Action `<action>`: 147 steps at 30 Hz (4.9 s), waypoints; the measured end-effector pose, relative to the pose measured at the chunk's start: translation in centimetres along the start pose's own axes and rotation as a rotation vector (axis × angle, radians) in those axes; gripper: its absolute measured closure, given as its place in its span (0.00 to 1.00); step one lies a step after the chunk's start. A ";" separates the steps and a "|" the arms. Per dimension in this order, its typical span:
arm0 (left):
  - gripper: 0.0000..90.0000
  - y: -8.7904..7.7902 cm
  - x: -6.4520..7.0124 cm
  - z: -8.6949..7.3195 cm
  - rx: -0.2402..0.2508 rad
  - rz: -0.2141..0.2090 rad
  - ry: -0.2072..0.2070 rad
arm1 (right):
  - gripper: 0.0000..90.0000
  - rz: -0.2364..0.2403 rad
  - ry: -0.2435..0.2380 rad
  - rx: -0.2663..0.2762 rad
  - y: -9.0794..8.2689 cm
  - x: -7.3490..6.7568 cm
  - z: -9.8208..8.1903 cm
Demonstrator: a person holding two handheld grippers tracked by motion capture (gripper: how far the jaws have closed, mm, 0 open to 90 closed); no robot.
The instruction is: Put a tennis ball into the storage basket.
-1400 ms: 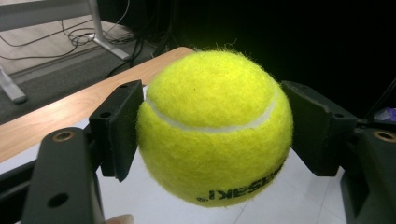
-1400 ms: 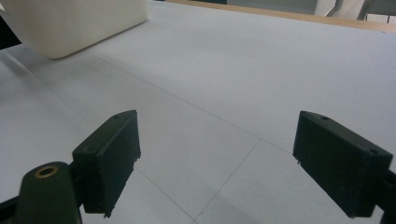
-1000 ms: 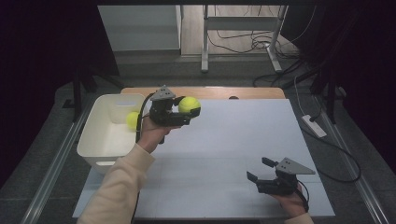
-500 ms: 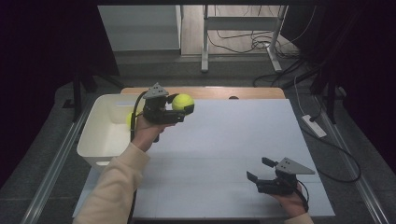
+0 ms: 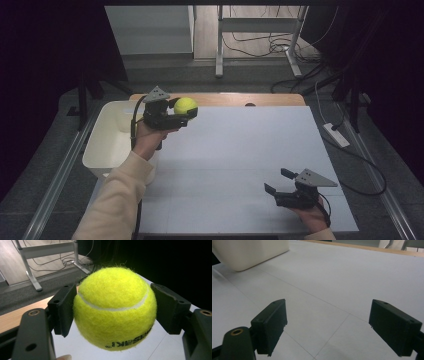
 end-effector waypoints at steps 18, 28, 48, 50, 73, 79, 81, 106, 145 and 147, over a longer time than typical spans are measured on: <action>0.29 -2.2 -2.3 0.2 0.007 0.074 -0.012 | 0.16 -0.009 0.007 0.003 0.0 0.1 0.0; 0.29 -3.9 -4.3 -0.2 0.010 0.134 -0.036 | 0.16 -0.008 0.002 0.001 0.1 0.0 0.0; 0.29 -5.8 -7.1 -1.6 -0.011 0.209 -0.077 | 0.17 -0.009 0.003 -0.004 0.2 0.1 0.0; 0.29 -6.1 -7.1 -1.8 -0.016 0.214 -0.073 | 0.17 -0.010 0.004 -0.003 0.2 0.1 0.0; 0.29 -8.8 -10.2 -3.2 -0.071 0.298 -0.112 | 0.17 -0.014 0.006 -0.004 0.1 0.2 0.0; 0.29 -8.5 -10.9 -3.7 -0.107 0.307 -0.123 | 0.17 -0.015 0.006 -0.005 0.1 0.2 0.0; 0.29 -8.3 -11.2 -4.0 -0.130 0.307 -0.133 | 0.17 -0.015 0.005 -0.005 0.1 0.3 0.0; 0.28 -8.3 -11.6 -4.9 -0.231 0.313 -0.142 | 0.17 -0.010 0.005 -0.010 0.2 0.2 -0.1; 0.09 -8.3 -3.9 -4.1 -0.033 0.009 -0.029 | 0.17 -0.002 -0.004 -0.017 0.4 0.0 -0.1; 0.09 -8.2 -3.2 -4.2 -0.025 -0.019 -0.013 | 0.17 -0.003 -0.003 -0.016 0.4 0.0 -0.1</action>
Point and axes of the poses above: each handheld gripper's, and its own axes: y roughly forward along the jaws, z roughly out of its top, x roughly to its right, the point moved 3 cm from there along y, roughly forward along the jaws, and after that the axes turned 5 degrees about x, right-handed, at the moved point
